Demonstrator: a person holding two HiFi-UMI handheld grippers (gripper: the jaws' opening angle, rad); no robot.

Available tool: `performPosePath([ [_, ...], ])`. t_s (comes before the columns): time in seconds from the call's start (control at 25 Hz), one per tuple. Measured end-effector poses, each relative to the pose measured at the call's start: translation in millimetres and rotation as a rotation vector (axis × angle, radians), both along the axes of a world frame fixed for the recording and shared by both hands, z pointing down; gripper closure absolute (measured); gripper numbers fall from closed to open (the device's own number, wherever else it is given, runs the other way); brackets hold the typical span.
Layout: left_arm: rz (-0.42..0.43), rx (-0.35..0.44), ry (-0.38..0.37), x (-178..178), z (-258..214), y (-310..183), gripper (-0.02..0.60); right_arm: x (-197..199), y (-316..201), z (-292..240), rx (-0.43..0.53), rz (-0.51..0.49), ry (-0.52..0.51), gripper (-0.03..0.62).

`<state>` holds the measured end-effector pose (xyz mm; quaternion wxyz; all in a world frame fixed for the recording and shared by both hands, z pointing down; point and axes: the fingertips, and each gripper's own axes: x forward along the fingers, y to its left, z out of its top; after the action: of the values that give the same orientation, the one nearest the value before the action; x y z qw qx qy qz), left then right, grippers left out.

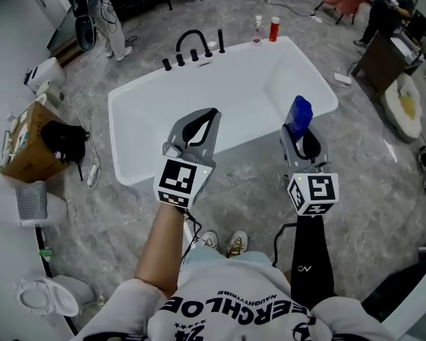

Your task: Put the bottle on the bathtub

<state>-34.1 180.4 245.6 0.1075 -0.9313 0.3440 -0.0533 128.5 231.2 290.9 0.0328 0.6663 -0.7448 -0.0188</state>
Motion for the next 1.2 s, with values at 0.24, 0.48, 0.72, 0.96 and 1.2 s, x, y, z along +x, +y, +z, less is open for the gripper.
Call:
performPosePath([
  [0.24,-0.011,0.046,0.001,7,-3,-7,0.580,12,-13,0,0.011,-0.009,0.006,0.411],
  [0.48,-0.014,0.061,0.008,20,-1,-51,0.580,26,-55,-1,0.039,-0.022,-0.016,0.418],
  [0.72,0.002,0.052,0.027,52,17,-133,0.580,45,-136,2,0.069,-0.057,-0.023,0.418],
  [0.96,0.046,0.017,0.022,99,25,-239,0.580,59,-238,0,0.051,-0.099,-0.031,0.418],
  [1.2,0.095,0.012,0.009,132,23,-326,0.580,65,-323,-8,0.066,-0.124,-0.053,0.418],
])
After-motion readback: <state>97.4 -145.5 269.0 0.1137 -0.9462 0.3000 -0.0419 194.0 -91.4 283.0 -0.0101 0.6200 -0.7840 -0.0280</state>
